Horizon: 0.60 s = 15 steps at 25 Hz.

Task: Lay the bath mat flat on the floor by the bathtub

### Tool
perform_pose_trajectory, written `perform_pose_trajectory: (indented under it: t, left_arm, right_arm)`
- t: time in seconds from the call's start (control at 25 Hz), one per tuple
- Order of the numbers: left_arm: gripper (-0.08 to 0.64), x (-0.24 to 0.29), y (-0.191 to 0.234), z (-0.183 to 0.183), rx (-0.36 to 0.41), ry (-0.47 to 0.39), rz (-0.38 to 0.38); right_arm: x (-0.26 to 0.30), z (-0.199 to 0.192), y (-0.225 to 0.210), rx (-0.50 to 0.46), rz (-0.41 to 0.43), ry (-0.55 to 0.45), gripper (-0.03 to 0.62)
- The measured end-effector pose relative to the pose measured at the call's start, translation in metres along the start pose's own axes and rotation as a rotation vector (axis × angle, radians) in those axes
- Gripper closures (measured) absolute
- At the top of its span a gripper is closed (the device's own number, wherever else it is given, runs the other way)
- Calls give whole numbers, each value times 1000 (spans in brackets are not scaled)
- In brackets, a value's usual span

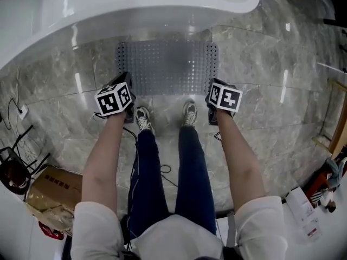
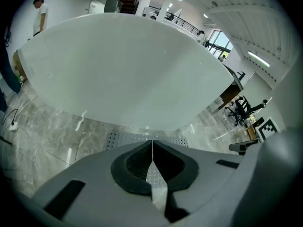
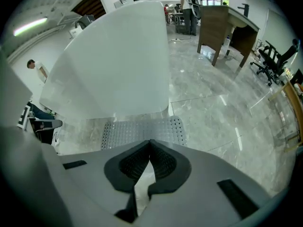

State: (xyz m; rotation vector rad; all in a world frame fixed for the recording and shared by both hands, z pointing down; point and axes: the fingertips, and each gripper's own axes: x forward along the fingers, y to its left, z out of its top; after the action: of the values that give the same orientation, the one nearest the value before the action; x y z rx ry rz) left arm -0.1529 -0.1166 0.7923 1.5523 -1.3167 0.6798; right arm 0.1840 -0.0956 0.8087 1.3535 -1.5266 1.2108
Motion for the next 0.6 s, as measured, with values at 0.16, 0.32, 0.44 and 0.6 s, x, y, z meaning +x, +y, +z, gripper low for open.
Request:
perform_pose_trajectory:
  t: [0.16, 0.32, 0.44, 0.6]
  left_arm:
    - [522, -29, -12, 14, -2, -14, 0]
    - [523, -60, -29, 22, -22, -27, -23]
    - [522, -87, -44, 29, -53, -55, -55]
    - [522, -119, -61, 36, -61, -60, -92]
  right_arm:
    - [-35, 17, 10, -7, 27, -42, 561]
    - [-68, 30, 29, -58, 74, -78, 561]
    - [-97, 38, 45, -79, 101, -105, 561]
    - [-133, 46, 61, -65, 125, -132, 561]
